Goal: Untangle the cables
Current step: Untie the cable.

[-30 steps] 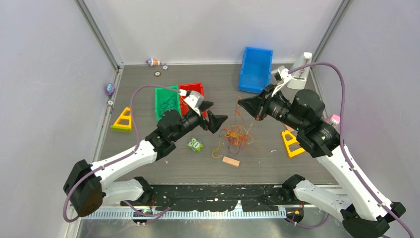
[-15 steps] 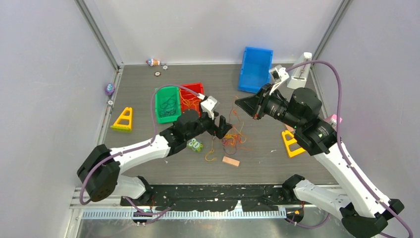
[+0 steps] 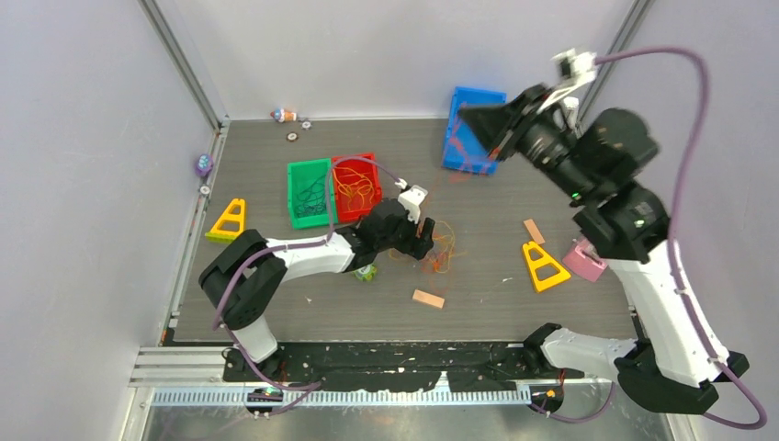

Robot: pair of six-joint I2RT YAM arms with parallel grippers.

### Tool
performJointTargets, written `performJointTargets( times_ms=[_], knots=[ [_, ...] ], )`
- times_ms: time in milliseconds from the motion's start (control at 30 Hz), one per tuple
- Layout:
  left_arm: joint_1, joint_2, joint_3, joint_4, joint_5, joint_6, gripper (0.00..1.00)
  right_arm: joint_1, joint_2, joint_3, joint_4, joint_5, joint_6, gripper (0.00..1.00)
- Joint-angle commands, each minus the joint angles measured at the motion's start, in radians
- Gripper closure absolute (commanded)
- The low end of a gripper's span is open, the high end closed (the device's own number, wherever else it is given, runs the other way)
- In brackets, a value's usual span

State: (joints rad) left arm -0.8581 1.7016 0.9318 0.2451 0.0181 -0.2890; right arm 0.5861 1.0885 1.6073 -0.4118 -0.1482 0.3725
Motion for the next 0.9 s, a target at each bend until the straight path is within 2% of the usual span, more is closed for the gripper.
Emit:
performJointTargets(
  times_ms=[0, 100, 267, 367, 467, 567, 700, 767, 867],
  knots=[
    [-0.001, -0.004, 0.045, -0.064, -0.076, -0.033, 0.30, -0.008, 0.067, 0.320, -0.056, 0.225, -0.124, 0.95],
    [0.004, 0.002, 0.059, -0.094, -0.065, -0.042, 0.43, -0.012, 0.119, 0.477, -0.098, 0.252, -0.153, 0.95],
    [0.010, -0.030, 0.028, -0.068, -0.072, -0.036, 0.76, -0.019, 0.156, 0.494, -0.096, 0.327, -0.183, 0.95],
    [0.012, 0.001, 0.068, -0.132, -0.077, -0.030, 0.81, -0.028, 0.158, 0.435, -0.032, 0.427, -0.198, 0.95],
    [0.013, 0.036, 0.131, -0.221, -0.097, -0.035, 0.82, -0.045, 0.183, 0.447, -0.001, 0.511, -0.212, 0.95],
    [0.023, 0.042, 0.134, -0.242, -0.129, -0.053, 0.82, -0.093, 0.227, 0.499, 0.001, 0.558, -0.214, 0.95],
    [0.075, 0.092, 0.160, -0.263, -0.015, -0.115, 0.78, -0.171, 0.293, 0.637, -0.022, 0.522, -0.165, 0.95],
    [0.103, 0.132, 0.187, -0.291, 0.071, -0.157, 0.72, -0.199, 0.336, 0.736, -0.043, 0.494, -0.140, 0.94],
    [0.128, 0.147, 0.173, -0.267, 0.123, -0.200, 0.52, -0.215, 0.377, 0.845, -0.051, 0.473, -0.120, 0.95]
  ],
)
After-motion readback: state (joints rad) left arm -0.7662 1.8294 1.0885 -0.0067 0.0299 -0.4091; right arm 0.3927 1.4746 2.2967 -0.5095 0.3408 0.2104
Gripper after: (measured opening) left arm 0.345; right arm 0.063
